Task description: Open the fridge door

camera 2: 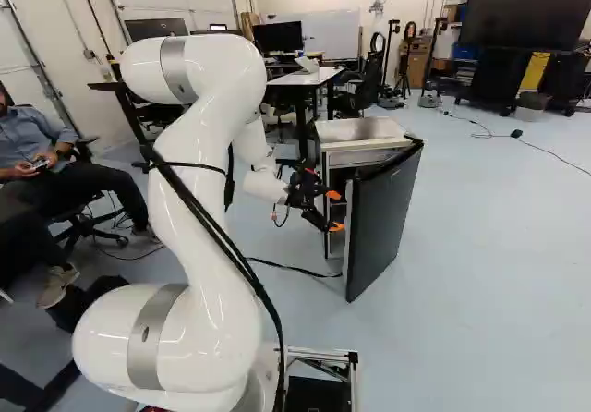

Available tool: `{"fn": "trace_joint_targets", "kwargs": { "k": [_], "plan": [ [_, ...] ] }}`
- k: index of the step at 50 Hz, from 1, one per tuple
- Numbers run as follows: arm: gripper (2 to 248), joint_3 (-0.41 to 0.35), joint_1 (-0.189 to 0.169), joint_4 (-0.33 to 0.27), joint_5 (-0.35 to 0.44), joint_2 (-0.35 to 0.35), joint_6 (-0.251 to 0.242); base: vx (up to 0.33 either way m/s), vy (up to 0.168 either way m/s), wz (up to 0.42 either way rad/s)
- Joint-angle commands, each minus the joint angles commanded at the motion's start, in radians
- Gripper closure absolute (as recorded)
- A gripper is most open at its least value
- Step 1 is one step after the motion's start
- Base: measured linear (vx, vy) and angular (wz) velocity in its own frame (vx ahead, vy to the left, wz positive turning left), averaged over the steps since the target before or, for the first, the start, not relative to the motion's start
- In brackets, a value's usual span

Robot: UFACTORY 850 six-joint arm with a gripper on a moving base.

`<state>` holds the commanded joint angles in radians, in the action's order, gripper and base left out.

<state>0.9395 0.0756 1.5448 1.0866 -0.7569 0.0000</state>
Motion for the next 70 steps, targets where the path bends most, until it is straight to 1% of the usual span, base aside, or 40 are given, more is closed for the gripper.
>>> {"fn": "trace_joint_targets", "kwargs": {
  "k": [10,41,58,63,70],
  "plan": [
    [3,-0.005,-0.020,0.000,0.052,0.003,0.000,0.000,0.000,0.000],
    [3,-0.060,-0.119,0.000,0.249,0.028,0.000,0.000,0.000,0.000],
    [3,-0.081,-0.180,0.000,0.351,0.037,0.000,0.000,0.000,0.000],
    [3,-0.082,-0.191,0.000,0.367,0.038,0.000,0.000,0.000,0.000],
    [3,-0.083,-0.196,0.000,0.374,0.038,0.000,0.000,0.000,0.000]
  ]
}}
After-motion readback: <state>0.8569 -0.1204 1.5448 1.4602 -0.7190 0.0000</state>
